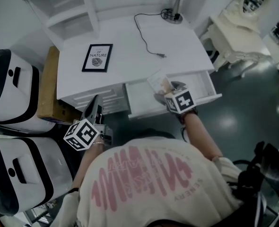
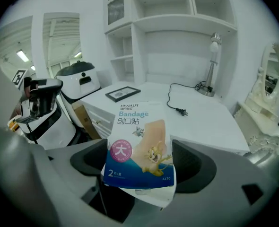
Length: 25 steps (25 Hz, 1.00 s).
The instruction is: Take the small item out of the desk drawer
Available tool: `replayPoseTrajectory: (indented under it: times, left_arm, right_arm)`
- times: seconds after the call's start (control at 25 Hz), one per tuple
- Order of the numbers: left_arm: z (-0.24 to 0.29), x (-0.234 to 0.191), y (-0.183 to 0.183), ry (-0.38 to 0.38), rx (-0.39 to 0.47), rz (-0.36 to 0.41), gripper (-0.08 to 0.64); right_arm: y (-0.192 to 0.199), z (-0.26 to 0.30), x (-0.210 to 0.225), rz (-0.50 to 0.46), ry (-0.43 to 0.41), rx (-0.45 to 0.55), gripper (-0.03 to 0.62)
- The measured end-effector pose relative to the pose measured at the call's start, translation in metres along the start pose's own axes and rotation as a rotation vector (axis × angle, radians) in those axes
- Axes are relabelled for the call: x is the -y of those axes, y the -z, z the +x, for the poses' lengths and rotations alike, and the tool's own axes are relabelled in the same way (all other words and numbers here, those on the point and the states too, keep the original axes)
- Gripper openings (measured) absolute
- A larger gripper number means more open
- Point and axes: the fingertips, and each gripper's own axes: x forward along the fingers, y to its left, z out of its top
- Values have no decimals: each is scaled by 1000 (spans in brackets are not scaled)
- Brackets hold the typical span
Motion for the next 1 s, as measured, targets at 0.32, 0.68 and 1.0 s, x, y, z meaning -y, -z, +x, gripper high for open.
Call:
replayPoseTrajectory:
  times: [0.32,0.68,1.0]
  left_arm:
    - [-6,22,-7,27,13,47,28]
    - [-3,38,4,37,-16,81,28]
    - [-2,57,22,40,-19,94,28]
  right_arm:
    - [-46,-59,-9,63,0,250,446]
    - [-77,-110,-6,151,-52,445,446]
    - [-71,-152,9,267,-96,595,446]
